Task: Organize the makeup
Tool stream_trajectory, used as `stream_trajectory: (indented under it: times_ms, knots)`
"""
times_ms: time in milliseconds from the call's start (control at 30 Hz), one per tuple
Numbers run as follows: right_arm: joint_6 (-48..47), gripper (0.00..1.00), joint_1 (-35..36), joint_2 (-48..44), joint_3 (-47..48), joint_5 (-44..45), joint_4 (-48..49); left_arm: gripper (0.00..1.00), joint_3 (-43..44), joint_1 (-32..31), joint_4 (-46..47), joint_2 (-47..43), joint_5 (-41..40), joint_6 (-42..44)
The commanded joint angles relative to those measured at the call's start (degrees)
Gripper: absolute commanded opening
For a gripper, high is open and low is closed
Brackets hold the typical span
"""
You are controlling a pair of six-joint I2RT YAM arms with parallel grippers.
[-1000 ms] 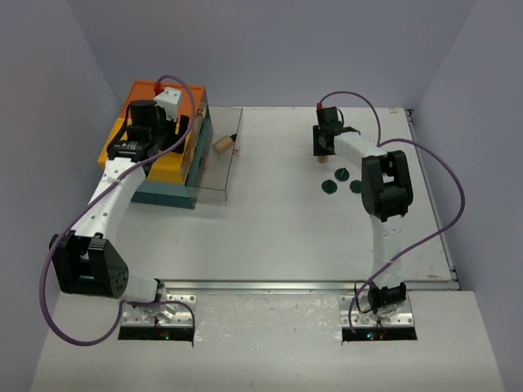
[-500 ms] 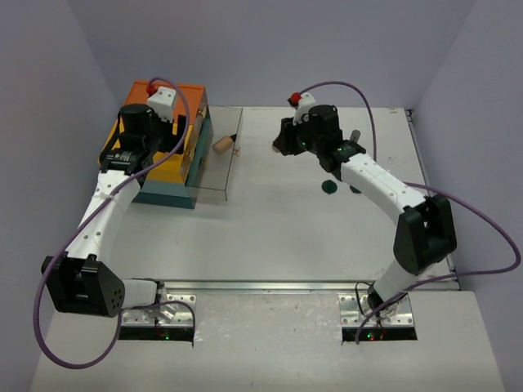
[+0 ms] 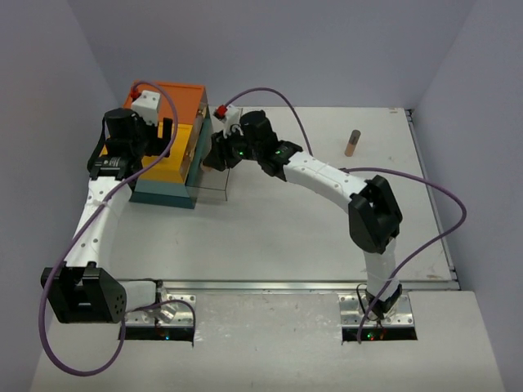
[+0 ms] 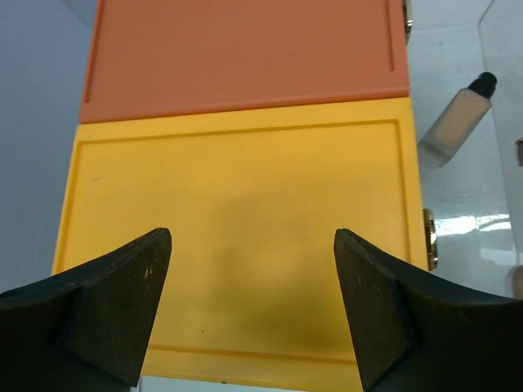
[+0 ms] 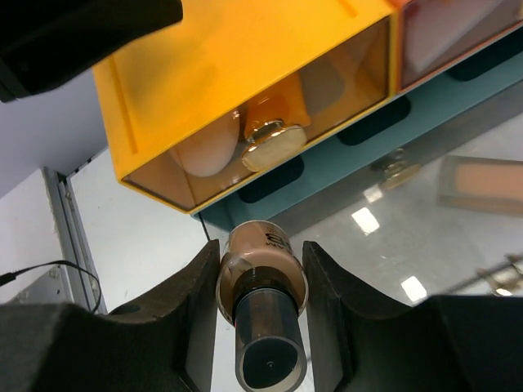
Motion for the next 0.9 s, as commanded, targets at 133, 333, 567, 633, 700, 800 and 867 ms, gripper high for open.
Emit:
stream_trajectory:
  times_ms: [133,333,567,633,700,800,867]
  knots:
    - [1.2,0.0,3.0,8.1,13.2,2.6,-2.7,0.8,-1.8,2.0,3.8,-1.4,0.1,1.8]
    - [0.7,0.0,3.1,10.5,13.9,4.7,-2.8,0.8,-2.0,2.8,4.7,0.0,0.7,2.0]
    - [0.9,0.1,3.0,15.2,18.3,3.7,-4.1,0.8,-1.8,3.5,5.4,1.4,1.2,2.1]
    - [1.0,0.16,3.1,16.5,19.7,2.8,-4.2,0.8,-1.8,3.6,5.7,1.9,1.3,2.1]
    - [1.1,0.2,3.1,17.2,20.7,2.5,-4.2,0.8,-1.7,3.6,5.8,2.1,1.6,2.1]
    - [1.1,0.24,3.0,18.6,21.9,2.9,-4.5,0.8,-1.6,3.6,5.9,2.3,1.9,2.0]
    - [1.1,0.3,3.1,19.3,22.4,3.5,-4.8,0.8,-1.5,3.6,5.9,2.4,2.1,2.0]
